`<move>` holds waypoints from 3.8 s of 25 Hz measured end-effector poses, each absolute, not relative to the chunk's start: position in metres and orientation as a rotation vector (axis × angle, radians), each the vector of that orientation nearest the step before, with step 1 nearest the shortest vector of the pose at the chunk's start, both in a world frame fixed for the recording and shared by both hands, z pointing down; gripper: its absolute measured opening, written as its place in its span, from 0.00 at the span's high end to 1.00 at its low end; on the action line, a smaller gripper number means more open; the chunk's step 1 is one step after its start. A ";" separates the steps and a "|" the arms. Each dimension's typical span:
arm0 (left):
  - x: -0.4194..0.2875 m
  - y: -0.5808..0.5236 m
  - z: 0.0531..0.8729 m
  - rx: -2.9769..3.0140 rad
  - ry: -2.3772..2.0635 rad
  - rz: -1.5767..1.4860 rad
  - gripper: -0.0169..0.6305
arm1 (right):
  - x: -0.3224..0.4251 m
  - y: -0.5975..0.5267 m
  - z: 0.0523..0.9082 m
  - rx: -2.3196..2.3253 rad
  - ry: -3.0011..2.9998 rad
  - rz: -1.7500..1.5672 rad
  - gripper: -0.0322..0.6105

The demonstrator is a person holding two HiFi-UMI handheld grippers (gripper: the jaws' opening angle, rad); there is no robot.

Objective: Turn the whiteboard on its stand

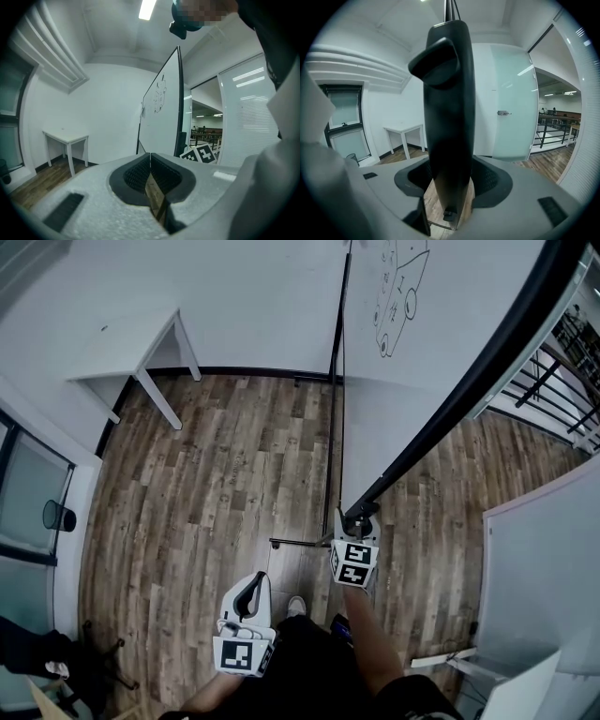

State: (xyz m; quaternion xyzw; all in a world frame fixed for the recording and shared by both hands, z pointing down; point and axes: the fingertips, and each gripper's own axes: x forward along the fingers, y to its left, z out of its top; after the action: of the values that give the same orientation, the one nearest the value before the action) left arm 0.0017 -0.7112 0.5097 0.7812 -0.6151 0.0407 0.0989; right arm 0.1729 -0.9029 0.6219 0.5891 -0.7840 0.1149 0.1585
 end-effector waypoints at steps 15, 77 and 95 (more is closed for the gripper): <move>-0.027 -0.674 0.498 2.268 -1.874 0.036 0.95 | 0.174 -0.892 0.620 1.725 -2.176 0.330 0.69; -0.145 -0.229 0.485 2.349 -1.779 -0.084 0.95 | 0.045 -0.453 0.629 1.703 -2.215 0.363 0.69; -0.133 -0.083 0.488 2.357 -1.806 -0.064 0.95 | 0.041 -0.313 0.634 1.689 -2.239 0.337 0.69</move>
State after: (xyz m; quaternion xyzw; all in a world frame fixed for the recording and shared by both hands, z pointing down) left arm -0.1332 -0.0828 0.4885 0.7907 -0.6058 -0.0214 0.0857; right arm 0.0414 -0.3127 0.6339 0.5904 -0.7827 0.1177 0.1580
